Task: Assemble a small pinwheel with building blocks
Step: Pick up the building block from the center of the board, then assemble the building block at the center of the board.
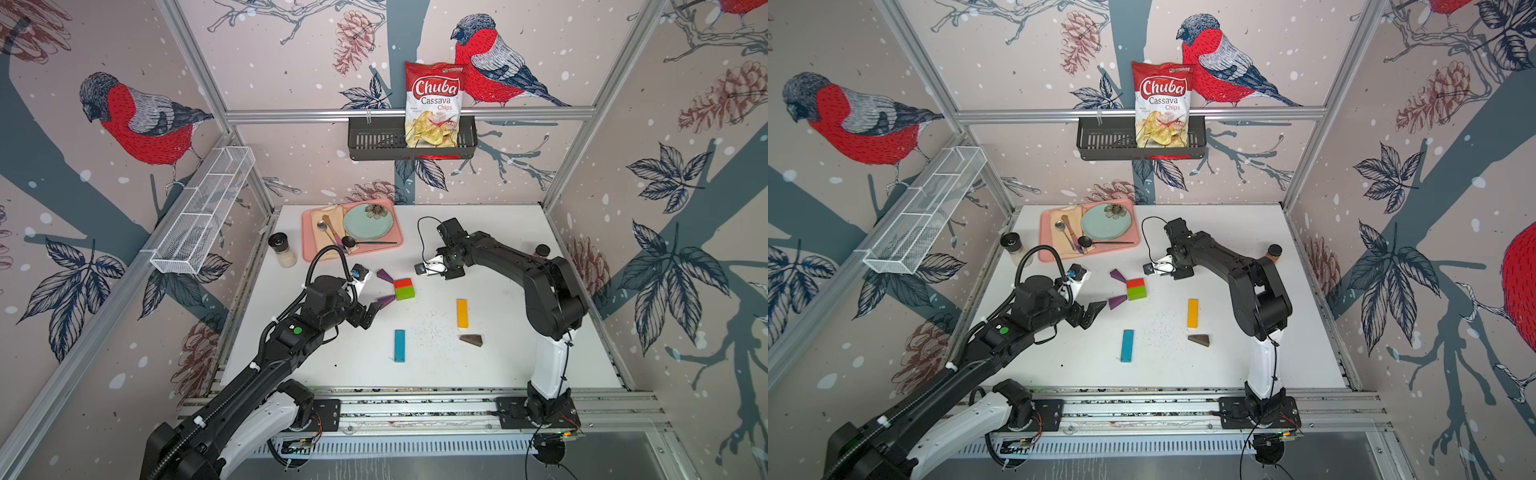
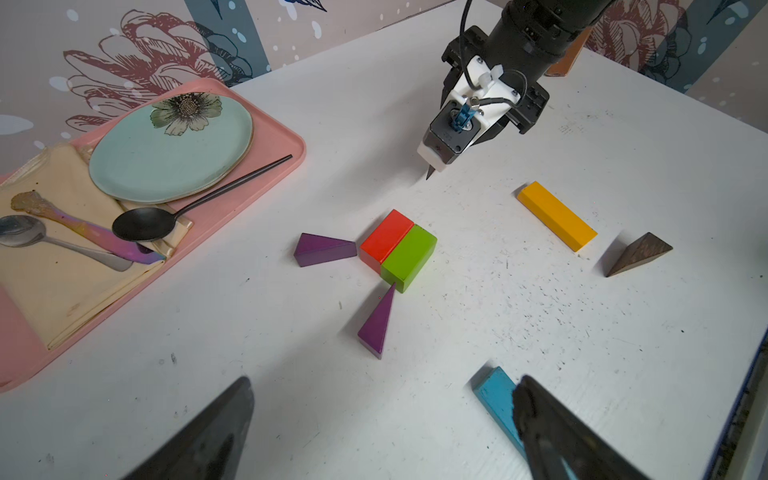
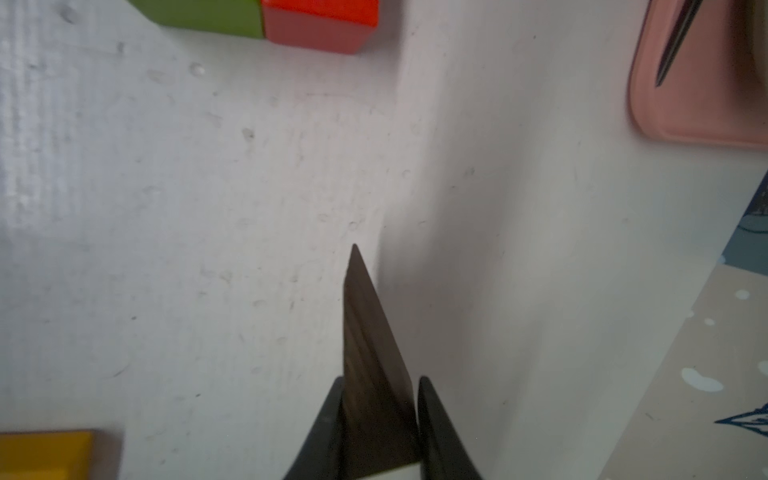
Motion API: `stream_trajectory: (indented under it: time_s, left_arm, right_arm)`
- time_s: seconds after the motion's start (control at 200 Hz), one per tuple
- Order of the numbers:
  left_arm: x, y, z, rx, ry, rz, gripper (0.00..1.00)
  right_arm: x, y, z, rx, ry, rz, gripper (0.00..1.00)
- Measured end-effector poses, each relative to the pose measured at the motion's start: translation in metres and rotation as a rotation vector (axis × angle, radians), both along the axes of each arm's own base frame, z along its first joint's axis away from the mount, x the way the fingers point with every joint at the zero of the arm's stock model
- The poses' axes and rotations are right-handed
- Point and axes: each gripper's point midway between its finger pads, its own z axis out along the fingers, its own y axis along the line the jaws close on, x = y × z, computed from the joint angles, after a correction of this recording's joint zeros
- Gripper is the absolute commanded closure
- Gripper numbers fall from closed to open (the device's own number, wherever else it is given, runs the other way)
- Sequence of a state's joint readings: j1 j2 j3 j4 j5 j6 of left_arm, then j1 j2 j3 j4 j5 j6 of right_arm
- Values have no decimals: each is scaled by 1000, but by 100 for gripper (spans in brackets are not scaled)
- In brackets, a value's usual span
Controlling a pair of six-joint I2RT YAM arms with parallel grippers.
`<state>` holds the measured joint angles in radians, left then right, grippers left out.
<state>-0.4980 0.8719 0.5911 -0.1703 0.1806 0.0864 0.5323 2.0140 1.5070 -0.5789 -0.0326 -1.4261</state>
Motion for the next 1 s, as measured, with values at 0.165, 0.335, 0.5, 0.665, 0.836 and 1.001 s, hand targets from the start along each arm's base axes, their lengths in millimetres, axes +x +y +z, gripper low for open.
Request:
stream_trajectory:
  time_s: [0.165, 0.335, 0.5, 0.665, 0.836, 1.001]
  left_arm:
    - [8, 8, -6, 3, 21, 31, 3]
    - [9, 9, -8, -2, 31, 29, 4]
    - [9, 9, -9, 0, 33, 30, 3]
    - [9, 10, -7, -3, 26, 31, 3]
    - [8, 10, -6, -4, 23, 32, 3]
    - [8, 10, -3, -8, 16, 31, 3]
  right_arm:
    - [28, 14, -6, -12, -26, 50, 78]
    - [40, 26, -13, -25, -28, 88, 78]
    - [36, 42, -16, -25, -19, 132, 78]
    - [31, 53, -16, -20, -16, 165, 78]
    - [24, 57, -18, -30, 1, 181, 78]
    - [17, 60, -21, -34, 9, 193, 78]
